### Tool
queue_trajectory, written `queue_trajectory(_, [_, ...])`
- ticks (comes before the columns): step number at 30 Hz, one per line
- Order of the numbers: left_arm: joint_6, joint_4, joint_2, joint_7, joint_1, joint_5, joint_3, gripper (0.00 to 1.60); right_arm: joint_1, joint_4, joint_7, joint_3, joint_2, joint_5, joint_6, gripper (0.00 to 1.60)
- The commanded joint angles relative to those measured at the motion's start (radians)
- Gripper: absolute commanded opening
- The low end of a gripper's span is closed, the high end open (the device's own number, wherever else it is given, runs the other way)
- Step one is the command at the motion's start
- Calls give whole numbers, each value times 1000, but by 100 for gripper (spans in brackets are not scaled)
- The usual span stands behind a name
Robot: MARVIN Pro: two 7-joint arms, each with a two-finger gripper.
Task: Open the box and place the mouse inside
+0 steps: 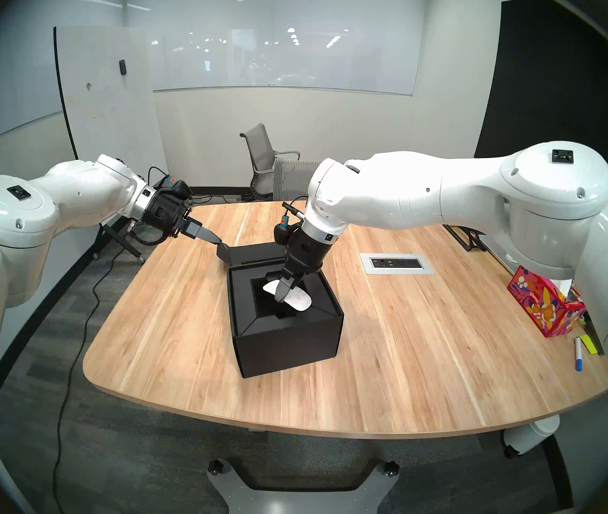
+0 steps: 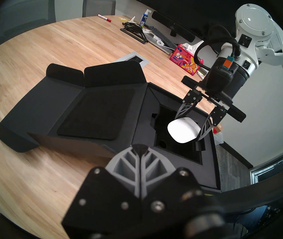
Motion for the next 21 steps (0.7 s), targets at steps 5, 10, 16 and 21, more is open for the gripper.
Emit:
queue_trajectory(5, [3, 0, 0, -1, -20, -1, -9, 0, -15, 66, 37, 0, -17, -21, -35, 0])
queue_trajectory(10, [3, 0, 0, -1, -20, -1, -9, 0, -47, 112, 67, -3, -33, -31, -57, 0])
queue_trajectory(16, [3, 0, 0, -1, -20, 0, -10, 0, -68, 158, 99, -6, -50, -47, -70, 0])
queue_trajectory(21, [3, 0, 0, -1, -20, 1, -11, 0, -78, 182, 125, -6, -57, -59, -75, 0])
